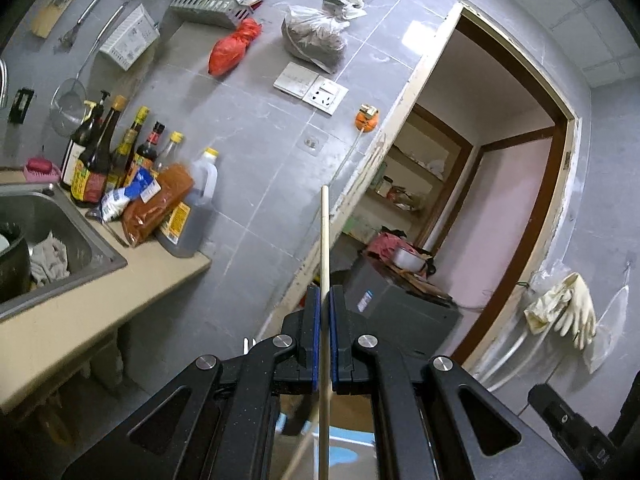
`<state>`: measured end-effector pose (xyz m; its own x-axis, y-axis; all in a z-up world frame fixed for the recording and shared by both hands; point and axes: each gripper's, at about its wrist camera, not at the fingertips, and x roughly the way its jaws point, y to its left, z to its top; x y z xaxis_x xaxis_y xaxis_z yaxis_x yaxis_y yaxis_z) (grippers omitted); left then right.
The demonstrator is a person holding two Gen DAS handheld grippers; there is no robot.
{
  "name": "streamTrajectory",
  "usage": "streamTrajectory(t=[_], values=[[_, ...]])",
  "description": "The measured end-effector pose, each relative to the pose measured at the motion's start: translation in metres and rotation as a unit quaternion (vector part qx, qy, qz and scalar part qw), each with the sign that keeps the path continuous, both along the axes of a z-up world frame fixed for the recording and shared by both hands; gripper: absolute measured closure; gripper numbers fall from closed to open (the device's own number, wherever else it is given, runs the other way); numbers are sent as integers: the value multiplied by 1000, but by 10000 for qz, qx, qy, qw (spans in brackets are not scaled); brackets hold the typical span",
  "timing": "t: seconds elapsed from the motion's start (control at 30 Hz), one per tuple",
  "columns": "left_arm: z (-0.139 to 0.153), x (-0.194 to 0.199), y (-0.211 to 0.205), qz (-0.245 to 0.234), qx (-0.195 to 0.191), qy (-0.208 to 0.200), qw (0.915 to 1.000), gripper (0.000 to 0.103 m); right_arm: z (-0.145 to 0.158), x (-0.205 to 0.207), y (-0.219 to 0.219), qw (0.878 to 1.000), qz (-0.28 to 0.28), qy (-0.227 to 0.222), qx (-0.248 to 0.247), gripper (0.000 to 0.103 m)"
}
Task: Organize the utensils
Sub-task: 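Lower the chopstick and gold spoon into the caddy with both tools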
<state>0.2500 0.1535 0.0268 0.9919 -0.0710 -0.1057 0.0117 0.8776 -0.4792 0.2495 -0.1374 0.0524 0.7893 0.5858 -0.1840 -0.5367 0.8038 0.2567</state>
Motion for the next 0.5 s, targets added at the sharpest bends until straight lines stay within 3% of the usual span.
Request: streamTrajectory(t=[0.17, 0.5], values=[[-8, 6, -6, 45, 315, -33, 9995, 101, -14, 6, 4, 9998, -28, 167, -62, 100], [-24, 10, -8, 180, 321, -77, 9993, 101, -35, 13, 15, 9990, 0, 399, -225, 100]])
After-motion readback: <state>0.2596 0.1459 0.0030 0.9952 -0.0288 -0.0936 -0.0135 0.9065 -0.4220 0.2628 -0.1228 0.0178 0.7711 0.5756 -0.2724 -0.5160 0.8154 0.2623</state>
